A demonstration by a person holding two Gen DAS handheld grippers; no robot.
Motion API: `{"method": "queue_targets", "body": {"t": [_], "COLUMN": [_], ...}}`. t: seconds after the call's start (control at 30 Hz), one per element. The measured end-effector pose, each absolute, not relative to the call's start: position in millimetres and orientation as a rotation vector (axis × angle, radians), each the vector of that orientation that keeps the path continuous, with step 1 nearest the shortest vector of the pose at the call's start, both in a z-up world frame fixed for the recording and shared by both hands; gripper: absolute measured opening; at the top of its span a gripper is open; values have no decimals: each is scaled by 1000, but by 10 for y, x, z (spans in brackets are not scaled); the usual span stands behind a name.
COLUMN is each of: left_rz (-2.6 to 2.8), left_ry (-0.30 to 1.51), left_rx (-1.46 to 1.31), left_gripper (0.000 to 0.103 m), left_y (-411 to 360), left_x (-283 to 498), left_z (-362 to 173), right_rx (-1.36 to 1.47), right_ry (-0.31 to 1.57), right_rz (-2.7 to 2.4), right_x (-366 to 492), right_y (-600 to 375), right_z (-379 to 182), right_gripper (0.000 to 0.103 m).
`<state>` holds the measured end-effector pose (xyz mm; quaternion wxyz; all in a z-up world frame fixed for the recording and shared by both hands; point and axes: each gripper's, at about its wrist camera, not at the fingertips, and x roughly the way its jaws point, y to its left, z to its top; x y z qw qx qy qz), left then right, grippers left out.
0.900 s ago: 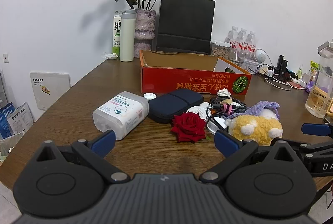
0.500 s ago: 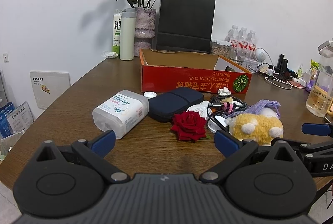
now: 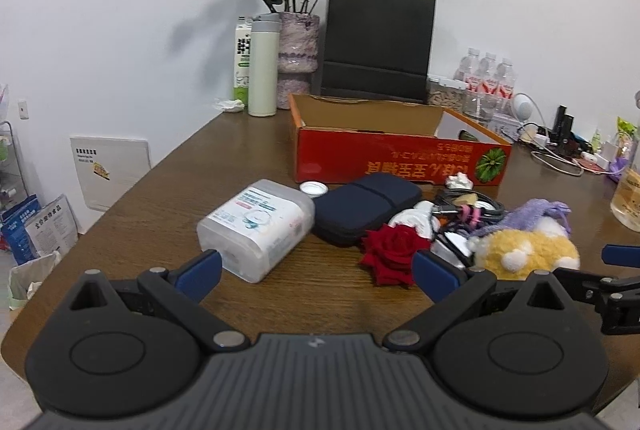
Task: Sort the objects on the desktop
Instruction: 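Move left gripper to cotton-bud container while right gripper approaches plush sheep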
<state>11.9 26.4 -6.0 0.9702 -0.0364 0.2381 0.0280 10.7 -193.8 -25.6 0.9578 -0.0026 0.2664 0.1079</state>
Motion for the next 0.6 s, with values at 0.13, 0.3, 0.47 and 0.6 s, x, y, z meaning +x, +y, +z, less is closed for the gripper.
{"method": "queue_targets", "body": {"t": [0.13,0.3,0.47,0.6], "left_rz": [93,109,112,100], "left_ry": [488,481,468,480], "left_rx": [-72,-76,-77,-58], "left_gripper": [103,103,103,103], "left_y": [355,477,592,656], "left_x": [204,289,403,550], "left_z": [-59,-49,-51,-76], "right_rx": [-3,-10,-15,-4], "right_ry": [555,553,575,571], "right_rz": [223,185,111,61], "right_x": [230,347,445,509], "right_y": [-1898,-1755,-1644,-1586], "right_z": [-285,-282,-331,-328], "right_gripper": [103,103,103,103]}}
